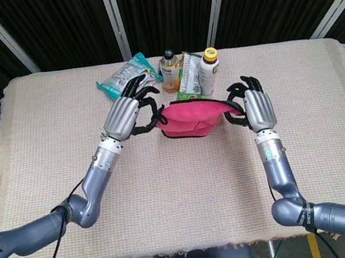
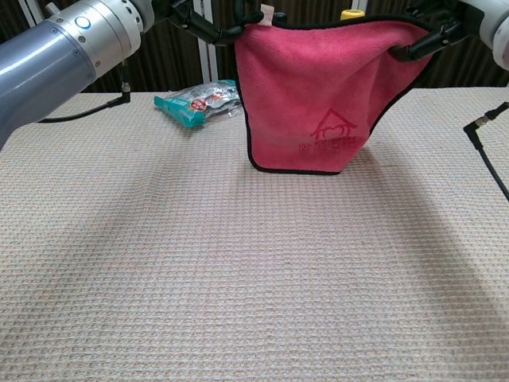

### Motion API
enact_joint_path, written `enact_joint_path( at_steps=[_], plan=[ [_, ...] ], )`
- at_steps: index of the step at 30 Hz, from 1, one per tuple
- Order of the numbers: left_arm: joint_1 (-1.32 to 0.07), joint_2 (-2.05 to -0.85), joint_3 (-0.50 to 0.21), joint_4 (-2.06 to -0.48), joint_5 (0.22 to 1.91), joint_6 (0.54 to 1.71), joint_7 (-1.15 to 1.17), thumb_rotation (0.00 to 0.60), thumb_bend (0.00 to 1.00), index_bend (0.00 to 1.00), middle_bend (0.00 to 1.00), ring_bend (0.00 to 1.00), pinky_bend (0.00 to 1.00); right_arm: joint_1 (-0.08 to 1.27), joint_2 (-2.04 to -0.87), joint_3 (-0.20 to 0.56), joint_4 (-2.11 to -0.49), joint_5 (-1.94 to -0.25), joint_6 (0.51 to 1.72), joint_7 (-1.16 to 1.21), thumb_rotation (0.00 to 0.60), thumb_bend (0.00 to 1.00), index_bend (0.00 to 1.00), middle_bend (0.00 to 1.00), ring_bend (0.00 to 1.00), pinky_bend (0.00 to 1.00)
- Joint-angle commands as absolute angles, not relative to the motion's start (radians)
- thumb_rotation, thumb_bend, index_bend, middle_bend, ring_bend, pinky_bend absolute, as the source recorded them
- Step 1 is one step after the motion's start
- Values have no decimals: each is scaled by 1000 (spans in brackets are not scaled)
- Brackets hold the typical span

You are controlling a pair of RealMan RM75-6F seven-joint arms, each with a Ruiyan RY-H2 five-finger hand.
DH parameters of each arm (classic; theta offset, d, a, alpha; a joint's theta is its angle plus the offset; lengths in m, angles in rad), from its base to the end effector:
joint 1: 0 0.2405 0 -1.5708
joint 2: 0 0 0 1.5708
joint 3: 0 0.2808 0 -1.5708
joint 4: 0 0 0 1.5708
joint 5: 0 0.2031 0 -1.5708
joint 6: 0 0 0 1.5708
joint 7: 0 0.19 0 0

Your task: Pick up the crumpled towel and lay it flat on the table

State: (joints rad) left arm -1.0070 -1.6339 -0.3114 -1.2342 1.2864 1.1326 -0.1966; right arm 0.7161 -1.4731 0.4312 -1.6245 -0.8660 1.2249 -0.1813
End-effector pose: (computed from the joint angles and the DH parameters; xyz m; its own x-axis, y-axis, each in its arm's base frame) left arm -0.0196 0.4695 0.0252 0.0038 0.0697 0.9976 0.8147 -0.5786 0.0373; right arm -0.1447 -0.4414 0.0873 -0.0546 0.0155 0.9984 -0.9950 -0.0841 -0.0531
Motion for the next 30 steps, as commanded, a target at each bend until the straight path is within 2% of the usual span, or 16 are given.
enact_joint_path(
  at_steps=[1, 8, 20, 30],
  plan=[
    [-981, -1618, -294, -1277, 1306, 1157, -197, 600, 473, 636, 274, 26, 15, 687, -1459, 405, -1677, -887, 1262, -205, 600, 595, 749, 339, 115, 61],
    [-916, -1595, -252, -1383, 1339, 1206, -183, 600, 473, 635, 274, 26, 15, 625, -1447, 334, -1762, -943, 1317, -220, 600, 595, 749, 339, 114, 61],
    [-815, -1588, -160, -1517, 1396, 1273, -156, 600, 473, 635, 274, 26, 15, 529, -1469, 201, -1816, -1040, 1364, -197, 600, 595, 749, 339, 115, 60],
    [-749, -1593, -101, -1570, 1473, 1325, -149, 600, 473, 635, 274, 26, 15, 467, -1471, 129, -1861, -1156, 1407, -200, 600, 594, 749, 339, 114, 61]
  ],
)
